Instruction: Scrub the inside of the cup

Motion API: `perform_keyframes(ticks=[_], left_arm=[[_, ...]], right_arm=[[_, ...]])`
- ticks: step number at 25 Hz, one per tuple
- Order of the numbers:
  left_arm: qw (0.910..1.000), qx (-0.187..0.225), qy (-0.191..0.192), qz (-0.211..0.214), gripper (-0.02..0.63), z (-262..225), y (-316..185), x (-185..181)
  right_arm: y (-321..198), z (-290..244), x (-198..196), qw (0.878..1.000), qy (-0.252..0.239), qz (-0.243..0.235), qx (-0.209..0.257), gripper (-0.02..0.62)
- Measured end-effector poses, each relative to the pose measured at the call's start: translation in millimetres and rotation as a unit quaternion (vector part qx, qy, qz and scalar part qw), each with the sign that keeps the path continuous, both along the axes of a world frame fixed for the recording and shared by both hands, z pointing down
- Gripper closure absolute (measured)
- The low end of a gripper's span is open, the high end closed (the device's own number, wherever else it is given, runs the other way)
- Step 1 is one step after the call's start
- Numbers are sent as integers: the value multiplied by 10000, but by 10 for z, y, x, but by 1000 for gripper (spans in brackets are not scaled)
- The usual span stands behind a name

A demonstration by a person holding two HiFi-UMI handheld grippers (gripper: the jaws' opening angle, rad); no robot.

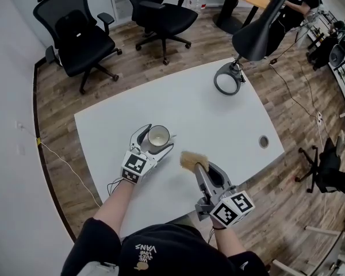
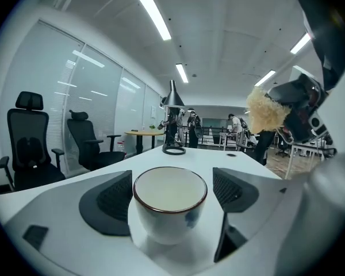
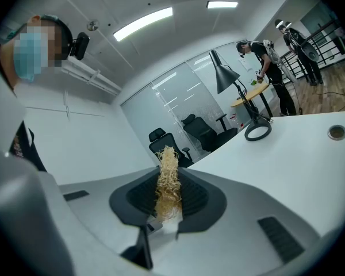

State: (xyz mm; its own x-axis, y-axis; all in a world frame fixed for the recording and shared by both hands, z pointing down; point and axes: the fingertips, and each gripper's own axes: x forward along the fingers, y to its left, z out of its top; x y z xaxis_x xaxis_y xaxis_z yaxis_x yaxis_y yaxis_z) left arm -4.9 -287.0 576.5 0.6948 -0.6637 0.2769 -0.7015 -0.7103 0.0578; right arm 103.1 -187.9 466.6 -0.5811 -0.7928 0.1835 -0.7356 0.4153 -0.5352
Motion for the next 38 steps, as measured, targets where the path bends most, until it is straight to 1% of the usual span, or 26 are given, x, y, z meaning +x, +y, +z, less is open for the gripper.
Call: perform_keyframes(ticks=[4, 10, 19, 20, 23, 26, 30, 33, 37, 38], left_arm=[[9998, 68, 144, -85, 181, -253, 104, -91], [9997, 217, 129, 71, 183, -667, 403, -141], [9982, 517, 254, -132, 190, -1209, 871, -342], [9980, 554, 270, -153, 206, -1251, 921, -364], [9967, 729, 279, -208, 318, -1372, 1067, -429], [9954, 863, 209, -358, 358, -1481, 1182, -513], [9937, 991, 153, -509, 431, -1634, 1371, -575], [9931, 1004, 138, -592, 478, -1668, 1480, -630], [9918, 1018, 125, -760, 565, -1706, 1580, -734], [9916, 1027, 134, -774, 572, -1719, 1604, -746]], right_arm=[[6, -93, -36, 9999, -50, -17, 121, 515], [61, -233, -107, 9994, -48, -44, 328, 515], [218, -464, -198, 9984, -23, -39, 572, 515], [244, -484, -207, 9982, -14, -32, 594, 515], [335, -526, -235, 9979, 6, -5, 650, 515], [430, -554, -274, 9977, 39, 12, 678, 515], [558, -576, -298, 9973, 93, 30, 731, 515], [621, -574, -298, 9970, 102, 35, 772, 515], [679, -614, -325, 9968, 107, 49, 796, 515], [693, -626, -335, 9967, 103, 48, 801, 515]])
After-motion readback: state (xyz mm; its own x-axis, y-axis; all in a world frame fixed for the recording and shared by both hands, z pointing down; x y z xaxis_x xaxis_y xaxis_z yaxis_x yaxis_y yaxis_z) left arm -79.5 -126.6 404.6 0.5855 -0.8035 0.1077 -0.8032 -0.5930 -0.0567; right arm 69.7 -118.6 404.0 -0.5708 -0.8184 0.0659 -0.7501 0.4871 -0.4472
